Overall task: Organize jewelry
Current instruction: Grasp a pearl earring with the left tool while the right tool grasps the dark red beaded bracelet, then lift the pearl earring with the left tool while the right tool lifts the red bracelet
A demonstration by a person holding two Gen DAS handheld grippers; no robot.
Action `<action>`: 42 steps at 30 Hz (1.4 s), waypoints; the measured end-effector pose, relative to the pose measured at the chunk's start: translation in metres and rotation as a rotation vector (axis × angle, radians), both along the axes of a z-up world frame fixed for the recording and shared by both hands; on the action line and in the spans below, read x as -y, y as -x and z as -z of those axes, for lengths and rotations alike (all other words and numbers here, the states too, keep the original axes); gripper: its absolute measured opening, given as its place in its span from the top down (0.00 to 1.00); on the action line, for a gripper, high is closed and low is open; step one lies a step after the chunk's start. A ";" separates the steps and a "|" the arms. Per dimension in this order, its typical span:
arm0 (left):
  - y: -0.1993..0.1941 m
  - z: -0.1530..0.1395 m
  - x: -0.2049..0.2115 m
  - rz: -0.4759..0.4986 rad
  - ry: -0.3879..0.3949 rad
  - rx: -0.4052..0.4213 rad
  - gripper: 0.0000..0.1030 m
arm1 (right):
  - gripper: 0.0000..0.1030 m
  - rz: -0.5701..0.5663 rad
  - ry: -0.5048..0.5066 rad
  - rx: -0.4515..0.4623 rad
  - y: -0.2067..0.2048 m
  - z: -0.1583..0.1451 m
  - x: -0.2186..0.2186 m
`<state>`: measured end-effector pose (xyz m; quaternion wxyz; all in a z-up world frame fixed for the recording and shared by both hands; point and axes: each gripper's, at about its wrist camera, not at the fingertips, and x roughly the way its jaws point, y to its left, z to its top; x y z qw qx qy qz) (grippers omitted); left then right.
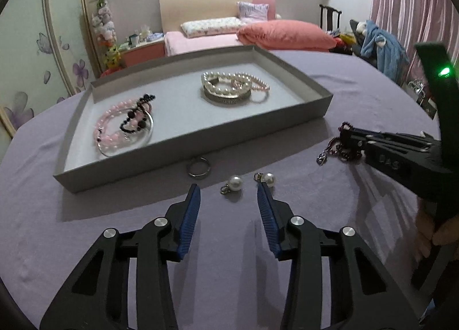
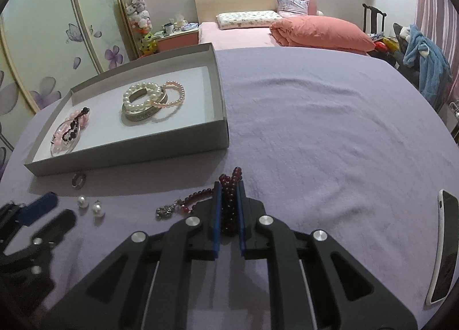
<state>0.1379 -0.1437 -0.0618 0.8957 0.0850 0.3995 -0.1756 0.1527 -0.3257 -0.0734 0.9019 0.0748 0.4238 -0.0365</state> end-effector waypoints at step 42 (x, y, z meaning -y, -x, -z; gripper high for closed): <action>-0.003 0.006 -0.093 -0.181 -0.078 -0.025 0.84 | 0.88 -0.154 0.006 -0.010 0.009 -0.002 -0.045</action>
